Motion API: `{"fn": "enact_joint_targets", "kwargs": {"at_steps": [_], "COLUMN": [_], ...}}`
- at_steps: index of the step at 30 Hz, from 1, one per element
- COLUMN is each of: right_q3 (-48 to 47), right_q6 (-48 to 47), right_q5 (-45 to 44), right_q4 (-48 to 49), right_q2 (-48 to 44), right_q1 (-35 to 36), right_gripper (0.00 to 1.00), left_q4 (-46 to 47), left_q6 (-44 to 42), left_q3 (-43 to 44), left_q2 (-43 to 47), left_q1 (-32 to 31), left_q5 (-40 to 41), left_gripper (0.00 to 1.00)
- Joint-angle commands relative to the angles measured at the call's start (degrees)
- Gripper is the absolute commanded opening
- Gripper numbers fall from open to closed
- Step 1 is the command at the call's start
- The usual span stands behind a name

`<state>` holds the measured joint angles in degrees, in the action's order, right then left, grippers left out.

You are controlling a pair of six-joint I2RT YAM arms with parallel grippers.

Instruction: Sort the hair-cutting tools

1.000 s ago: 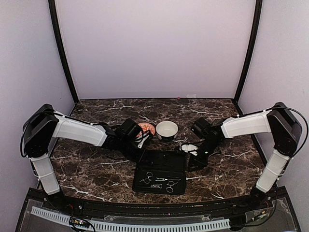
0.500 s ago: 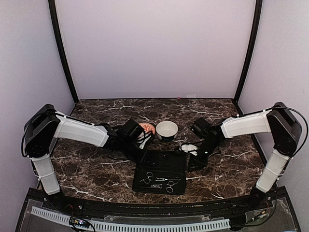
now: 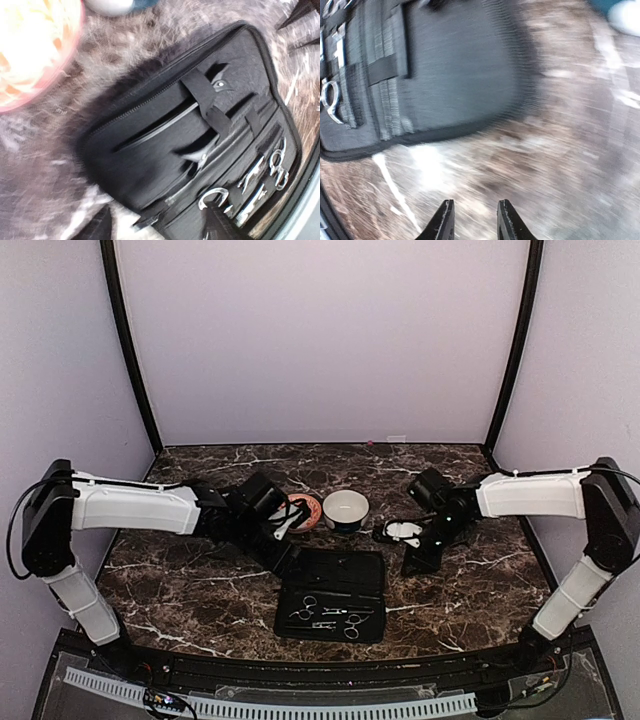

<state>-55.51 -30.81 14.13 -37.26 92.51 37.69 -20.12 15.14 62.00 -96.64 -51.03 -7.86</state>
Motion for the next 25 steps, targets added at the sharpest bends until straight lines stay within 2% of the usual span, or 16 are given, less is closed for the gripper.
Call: {"fn": "enact_joint_targets", "kwargs": {"at_steps": [1, 2, 3, 4, 6, 8, 9, 11, 13, 16, 18, 20, 23, 25], "right_q3": [-3.5, -4.0, -4.2, -4.1, -2.3, -0.4, -0.2, -1.0, -2.3, -1.6, -0.9, 0.2, 3.0, 3.7], "right_q6": [2.0, 3.0, 4.5, 6.1, 7.7, 7.9, 8.7, 11.3, 12.6, 16.9, 20.6, 24.1, 25.5, 26.7], "right_q5": [-9.8, -11.1, -13.8, -19.2, -28.5, -33.6, -33.8, -30.4, -23.1, -21.8, -21.4, -20.4, -17.2, -15.1], "right_q4": [0.2, 0.9, 2.1, 4.2, 9.7, 14.6, 16.8, 18.4, 19.2, 23.3, 24.4, 25.1, 26.9, 26.8], "right_q2": [-6.9, -8.0, -9.4, -11.1, -14.1, -17.5, -19.3, -23.1, -26.7, -31.3, -33.4, -35.6, -37.5, -37.8], "right_q1": [-3.0, -3.8, -4.8, -5.7, -8.0, -11.6, -13.9, -19.2, -23.5, -23.9, -23.8, -23.8, -24.1, -24.8], "right_gripper": [0.30, 0.32, 0.34, 0.42, 0.69, 0.95, 0.99, 1.00, 1.00, 0.99, 1.00, 1.00, 1.00, 1.00], "left_q4": [-8.3, -9.9, -11.6, -12.9, -16.4, -19.9, -21.4, -23.6, -24.9, -24.3, -20.2, -11.1, 10.7, 22.5], "left_q6": [-5.8, -5.7, -4.9, -4.1, -2.4, -1.6, -1.8, -4.2, -6.6, -7.9, -7.6, -7.6, -14.2, -18.0], "left_q3": [3.2, 3.9, 4.9, 6.0, 9.1, 12.4, 13.9, 16.0, 17.9, 19.8, 18.5, 11.4, -5.0, -14.0], "left_q2": [8.6, 9.3, 10.1, 11.2, 12.5, 13.8, 14.4, 15.3, 15.7, 17.0, 20.2, 25.6, 36.5, 40.6], "left_q1": [-0.1, 0.1, 0.7, 1.8, 6.1, 10.7, 12.5, 15.1, 15.4, 15.4, 15.4, 15.4, 15.4, 15.4], "left_q5": [11.8, 15.0, 18.4, 20.3, 20.5, 21.8, 23.9, 27.9, 31.2, 37.0, 38.0, 35.8, 29.4, 27.5], "left_gripper": [0.75, 0.82, 0.96, 0.99, 0.99, 0.99, 0.99, 0.99, 0.99, 0.99, 0.99, 0.99, 0.99, 0.99]}}
